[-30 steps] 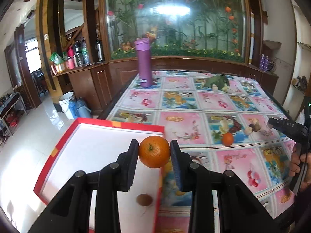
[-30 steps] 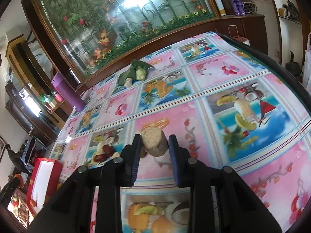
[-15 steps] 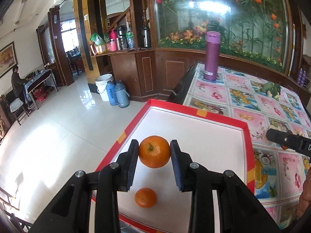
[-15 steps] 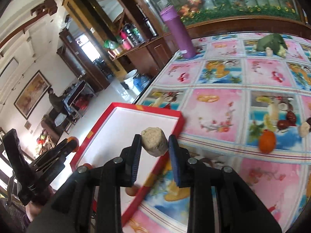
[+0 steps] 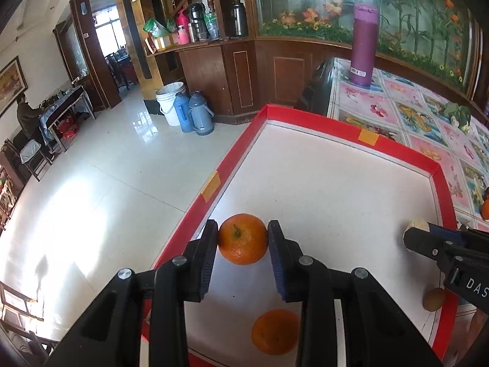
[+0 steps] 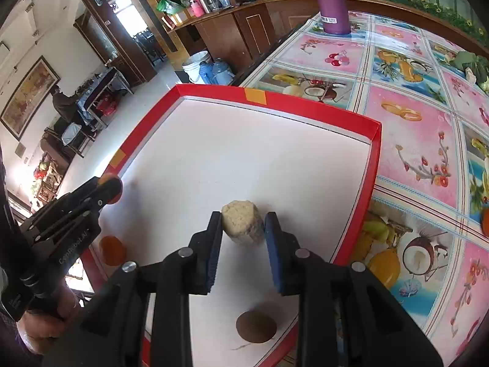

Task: Organize fruits
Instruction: 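Lower the orange into the tray and open the left gripper while the right releases the rice cake there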

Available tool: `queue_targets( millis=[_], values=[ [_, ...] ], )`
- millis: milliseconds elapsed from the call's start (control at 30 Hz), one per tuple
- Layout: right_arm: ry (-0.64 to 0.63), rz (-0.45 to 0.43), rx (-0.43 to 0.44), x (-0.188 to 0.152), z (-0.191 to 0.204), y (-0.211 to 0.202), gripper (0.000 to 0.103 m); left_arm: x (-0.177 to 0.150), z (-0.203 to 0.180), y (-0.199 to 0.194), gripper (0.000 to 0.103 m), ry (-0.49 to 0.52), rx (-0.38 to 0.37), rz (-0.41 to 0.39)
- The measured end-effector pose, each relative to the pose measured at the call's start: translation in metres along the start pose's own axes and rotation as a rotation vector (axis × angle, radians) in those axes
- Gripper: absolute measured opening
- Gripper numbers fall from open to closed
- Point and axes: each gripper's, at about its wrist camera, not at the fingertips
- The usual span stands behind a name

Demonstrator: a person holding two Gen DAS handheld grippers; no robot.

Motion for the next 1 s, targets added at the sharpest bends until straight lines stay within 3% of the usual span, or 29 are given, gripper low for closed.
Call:
queue_targets(
  millis=[333,467,600,833,1000],
  values=[
    [-0.027,0.013,-0.01,0.0,0.005,0.001,0.032,-0.003,0.003,-0.012,0.037,0.016,0.046,-0.039],
    [-0.016,-0.059,0.074,-0.004,-0.003,-0.019,0.034,-0.003,0.006,-0.032,0.051,0.008,0.075,-0.101],
    [-0.019,-0.145,0.119,-0.007,-0.012,-0.044,0.046,-0.002,0.0,-0.058,0.061,0.021,0.088,-0.171],
    [0.005,-0.234,0.102,-0.015,-0.043,-0.088,0.047,0.002,-0.024,-0.089,0.066,0.056,0.051,-0.236],
    [0.061,-0.304,0.061,-0.027,-0.085,-0.133,0.047,0.0,-0.053,-0.107,0.073,0.094,-0.023,-0.254]
  ],
)
Point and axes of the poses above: each gripper's, at about its wrist camera, not at the fingertips, and y roughly the way its jaws point, z to its left, x to its top, and after that the axes turned 9 degrees about x, right-handed
